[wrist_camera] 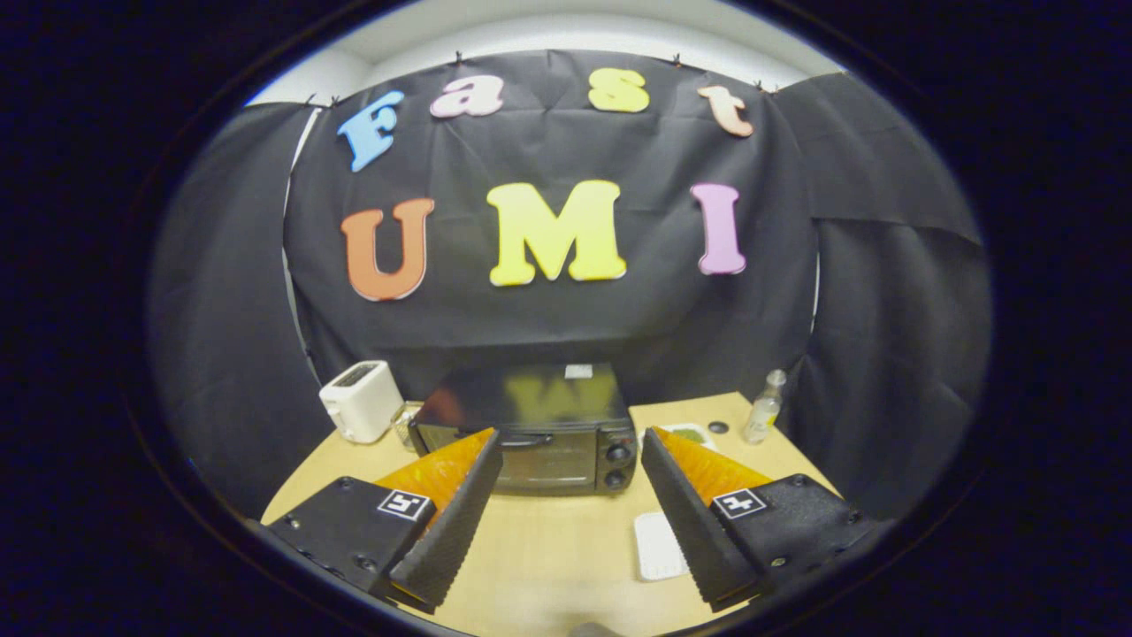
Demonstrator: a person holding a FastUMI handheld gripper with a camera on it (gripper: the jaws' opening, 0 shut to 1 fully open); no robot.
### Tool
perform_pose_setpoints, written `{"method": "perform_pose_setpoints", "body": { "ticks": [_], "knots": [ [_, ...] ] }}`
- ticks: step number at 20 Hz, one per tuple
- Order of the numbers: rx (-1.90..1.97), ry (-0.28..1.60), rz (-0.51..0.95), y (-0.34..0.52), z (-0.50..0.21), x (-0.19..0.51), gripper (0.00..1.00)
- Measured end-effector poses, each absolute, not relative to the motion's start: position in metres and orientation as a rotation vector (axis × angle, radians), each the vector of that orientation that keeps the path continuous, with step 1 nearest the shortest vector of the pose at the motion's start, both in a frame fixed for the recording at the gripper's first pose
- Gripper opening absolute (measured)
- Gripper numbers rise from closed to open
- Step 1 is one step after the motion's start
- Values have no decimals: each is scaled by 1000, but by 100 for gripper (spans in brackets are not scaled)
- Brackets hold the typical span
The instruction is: Open the toaster oven, put the food inside, and close the toaster oven door.
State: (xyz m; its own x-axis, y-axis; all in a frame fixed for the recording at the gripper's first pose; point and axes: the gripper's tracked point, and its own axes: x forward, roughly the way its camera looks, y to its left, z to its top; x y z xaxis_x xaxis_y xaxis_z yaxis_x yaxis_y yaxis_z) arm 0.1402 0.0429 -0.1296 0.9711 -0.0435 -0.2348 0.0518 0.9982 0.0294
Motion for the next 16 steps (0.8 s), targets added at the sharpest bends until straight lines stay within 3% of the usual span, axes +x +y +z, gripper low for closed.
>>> {"method": "perform_pose_setpoints", "body": {
  "ticks": [8,16],
  "knots": [
    [16,54,-139,-40,-1,73,100],
    [-83,2,-105,-57,40,62,100]
  ]
}}
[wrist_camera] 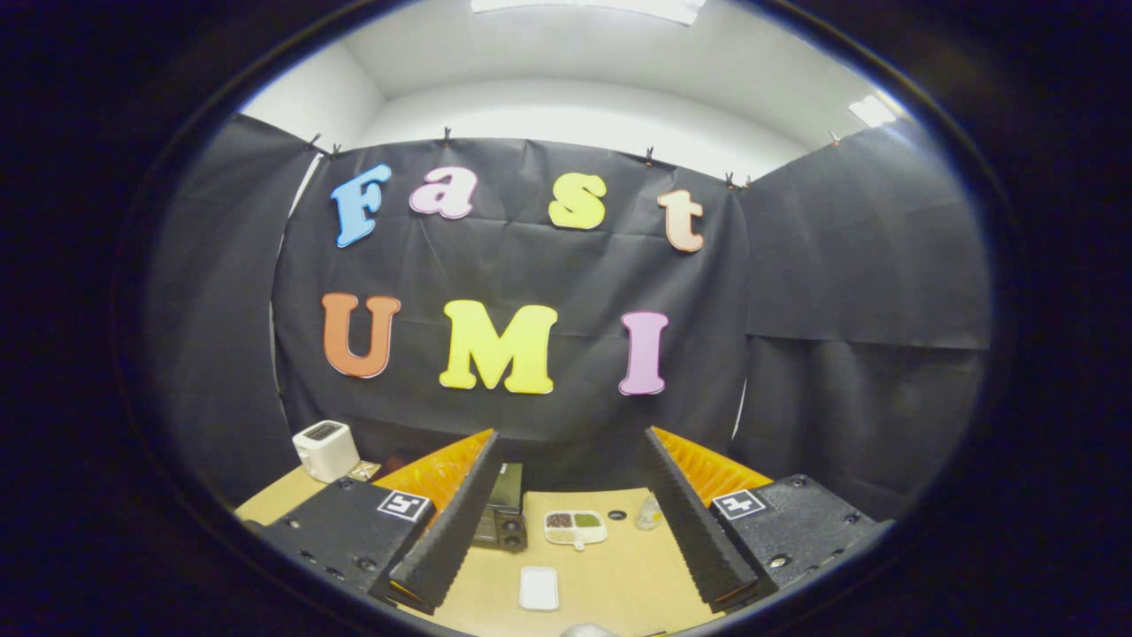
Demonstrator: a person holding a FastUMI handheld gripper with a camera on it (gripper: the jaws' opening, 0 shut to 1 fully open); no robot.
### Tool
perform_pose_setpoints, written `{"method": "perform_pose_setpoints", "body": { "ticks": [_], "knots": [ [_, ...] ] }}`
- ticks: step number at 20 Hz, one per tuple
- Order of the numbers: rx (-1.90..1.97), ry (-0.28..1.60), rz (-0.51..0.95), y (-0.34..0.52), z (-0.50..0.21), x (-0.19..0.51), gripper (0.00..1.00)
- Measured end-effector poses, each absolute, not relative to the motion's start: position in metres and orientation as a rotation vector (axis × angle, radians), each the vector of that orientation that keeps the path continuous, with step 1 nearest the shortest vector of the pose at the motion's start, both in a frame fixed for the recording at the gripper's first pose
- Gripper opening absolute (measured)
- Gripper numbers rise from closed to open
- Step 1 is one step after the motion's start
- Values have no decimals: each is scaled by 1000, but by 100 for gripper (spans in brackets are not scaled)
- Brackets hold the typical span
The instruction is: Open the toaster oven, put the food inside, and close the toaster oven door.
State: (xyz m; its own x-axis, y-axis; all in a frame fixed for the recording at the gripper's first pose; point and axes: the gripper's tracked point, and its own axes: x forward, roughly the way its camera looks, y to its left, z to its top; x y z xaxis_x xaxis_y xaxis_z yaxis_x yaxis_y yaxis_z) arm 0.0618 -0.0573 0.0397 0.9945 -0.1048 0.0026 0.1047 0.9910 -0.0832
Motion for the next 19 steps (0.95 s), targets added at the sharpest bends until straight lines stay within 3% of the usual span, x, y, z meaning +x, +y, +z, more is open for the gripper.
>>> {"method": "perform_pose_setpoints", "body": {
  "ticks": [19],
  "knots": [
    [-44,21,-57,-64,32,57,100]
  ]
}}
